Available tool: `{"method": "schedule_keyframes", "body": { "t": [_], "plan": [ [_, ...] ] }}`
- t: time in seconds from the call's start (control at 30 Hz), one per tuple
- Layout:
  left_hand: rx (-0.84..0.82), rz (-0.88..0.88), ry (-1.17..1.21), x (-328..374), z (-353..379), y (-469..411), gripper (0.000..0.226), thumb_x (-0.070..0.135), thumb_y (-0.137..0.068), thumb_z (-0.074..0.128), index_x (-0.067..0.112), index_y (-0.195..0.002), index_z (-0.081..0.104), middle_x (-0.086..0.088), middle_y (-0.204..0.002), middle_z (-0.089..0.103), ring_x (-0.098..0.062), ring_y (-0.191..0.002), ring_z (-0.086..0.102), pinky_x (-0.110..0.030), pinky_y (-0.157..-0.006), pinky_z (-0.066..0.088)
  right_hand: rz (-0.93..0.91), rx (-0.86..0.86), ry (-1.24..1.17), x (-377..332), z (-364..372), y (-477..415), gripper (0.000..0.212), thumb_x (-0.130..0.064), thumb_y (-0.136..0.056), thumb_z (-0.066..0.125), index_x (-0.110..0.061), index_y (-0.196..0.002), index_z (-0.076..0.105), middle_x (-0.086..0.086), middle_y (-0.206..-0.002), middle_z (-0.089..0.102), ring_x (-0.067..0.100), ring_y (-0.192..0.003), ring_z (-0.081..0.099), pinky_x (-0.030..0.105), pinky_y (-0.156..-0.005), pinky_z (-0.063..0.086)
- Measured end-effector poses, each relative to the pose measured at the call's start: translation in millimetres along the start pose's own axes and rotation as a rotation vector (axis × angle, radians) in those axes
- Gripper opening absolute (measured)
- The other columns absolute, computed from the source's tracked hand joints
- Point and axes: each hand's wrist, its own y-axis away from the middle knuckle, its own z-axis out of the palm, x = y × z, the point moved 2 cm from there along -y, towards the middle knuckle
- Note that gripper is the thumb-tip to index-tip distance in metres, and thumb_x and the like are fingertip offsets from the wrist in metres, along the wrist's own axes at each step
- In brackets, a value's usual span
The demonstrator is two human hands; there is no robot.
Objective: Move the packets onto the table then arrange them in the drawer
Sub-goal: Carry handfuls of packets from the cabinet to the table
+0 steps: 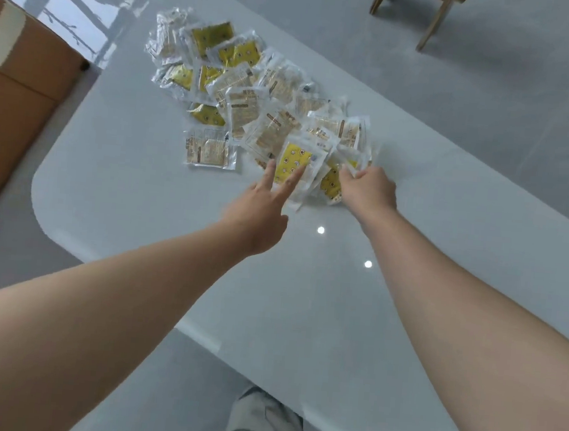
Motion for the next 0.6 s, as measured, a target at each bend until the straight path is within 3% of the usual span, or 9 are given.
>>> {"method": "schedule_keyframes", "body": {
  "t": [0.07, 0.17, 0.27, 0.37, 0.47, 0.6],
  "plan": [
    [-0.005, -0.059, 0.052, -6, -11, 49, 0.08, 0.028, -0.101, 0.049, 0.047, -0.156, -0.006, 0.0, -0.169, -0.003, -0.034, -0.133, 0.048, -0.047, -0.093, 0.05, -0.052, -0.017, -0.084, -4, 0, 40, 0.033, -0.047, -0.092, 0.052, -0.022, -0.072, 0.044, 0.006, -0.082, 0.056, 0.03, -0.072, 0.053, 0.032, -0.057, 0.043],
    [0.058, -0.153, 0.19, -20, -24, 124, 0.07, 0.029, -0.102, 0.047, 0.041, -0.159, 0.008, -0.001, -0.163, 0.026, -0.027, -0.133, 0.048, -0.043, -0.099, 0.045, -0.131, -0.092, -0.146, -14, 7, 108, 0.044, -0.037, -0.098, 0.054, -0.022, -0.062, 0.033, -0.001, -0.062, 0.038, 0.023, -0.057, 0.036, 0.031, -0.048, 0.027],
    [0.162, -0.235, 0.314, -34, -33, 197, 0.061, 0.032, -0.1, 0.049, 0.036, -0.156, 0.025, -0.002, -0.144, 0.052, -0.023, -0.118, 0.058, -0.037, -0.095, 0.047, -0.215, -0.173, -0.128, -29, 17, 177, 0.044, -0.037, -0.098, 0.054, -0.022, -0.063, 0.032, -0.003, -0.061, 0.036, 0.018, -0.054, 0.033, 0.031, -0.05, 0.026],
    [0.249, -0.346, 0.479, -51, -33, 268, 0.047, 0.033, -0.101, 0.05, 0.03, -0.147, 0.041, 0.002, -0.124, 0.065, -0.02, -0.106, 0.061, -0.033, -0.09, 0.048, -0.295, -0.245, -0.073, -38, 33, 245, 0.037, -0.039, -0.098, 0.053, -0.022, -0.069, 0.038, -0.003, -0.069, 0.043, 0.017, -0.059, 0.04, 0.03, -0.052, 0.03],
    [0.352, -0.458, 0.627, -69, -20, 340, 0.038, 0.034, -0.101, 0.051, 0.028, -0.138, 0.052, 0.013, -0.101, 0.063, -0.013, -0.093, 0.058, -0.029, -0.08, 0.046, -0.375, -0.298, 0.041, -36, 54, 311, 0.03, -0.042, -0.097, 0.051, -0.02, -0.078, 0.045, -0.002, -0.079, 0.05, 0.015, -0.064, 0.044, 0.03, -0.054, 0.032],
    [0.467, -0.577, 0.785, -89, 19, 433, 0.03, 0.032, -0.099, 0.055, 0.024, -0.128, 0.06, 0.021, -0.08, 0.059, -0.01, -0.082, 0.059, -0.024, -0.075, 0.041, -0.523, -0.407, 0.254, -19, 92, 404, 0.034, -0.039, -0.101, 0.047, -0.02, -0.073, 0.04, -0.002, -0.073, 0.047, 0.017, -0.062, 0.043, 0.031, -0.053, 0.029]
  ]
}}
